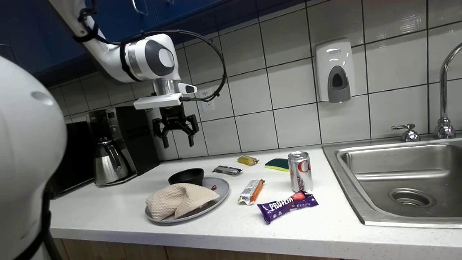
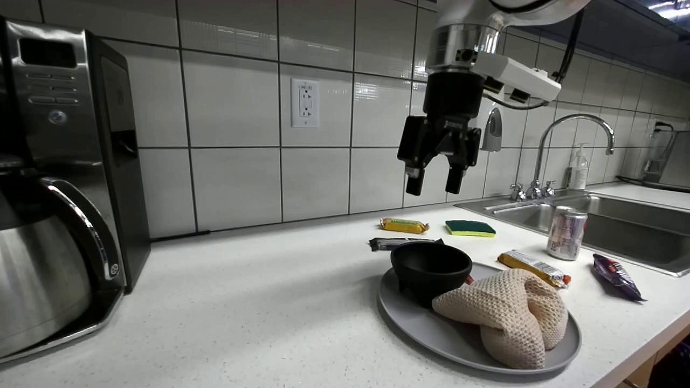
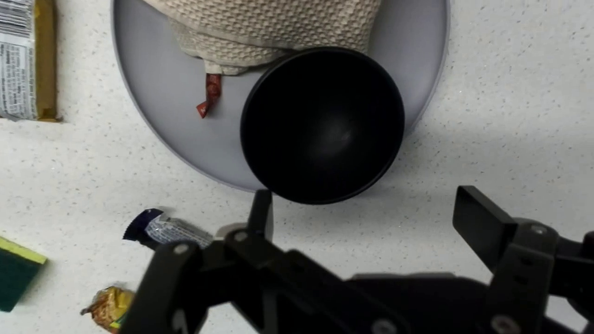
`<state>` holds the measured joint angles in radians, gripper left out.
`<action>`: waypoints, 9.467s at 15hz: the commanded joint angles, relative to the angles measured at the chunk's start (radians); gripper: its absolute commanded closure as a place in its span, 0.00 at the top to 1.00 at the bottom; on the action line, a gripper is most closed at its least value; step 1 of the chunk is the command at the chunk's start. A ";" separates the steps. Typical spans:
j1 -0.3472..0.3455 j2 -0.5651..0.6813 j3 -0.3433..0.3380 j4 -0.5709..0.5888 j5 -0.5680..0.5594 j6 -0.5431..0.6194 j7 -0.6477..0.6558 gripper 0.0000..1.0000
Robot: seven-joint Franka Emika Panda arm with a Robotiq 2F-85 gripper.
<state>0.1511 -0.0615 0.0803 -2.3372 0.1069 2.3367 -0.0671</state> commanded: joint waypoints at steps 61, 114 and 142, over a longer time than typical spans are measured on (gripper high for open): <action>0.019 0.262 0.052 0.112 -0.108 0.016 0.038 0.02; 0.112 0.390 0.140 0.416 -0.179 -0.119 -0.064 0.93; 0.044 0.090 0.086 0.093 -0.086 -0.302 0.110 1.00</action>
<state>0.2036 0.0278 0.1581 -2.2457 0.0211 2.0364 0.0421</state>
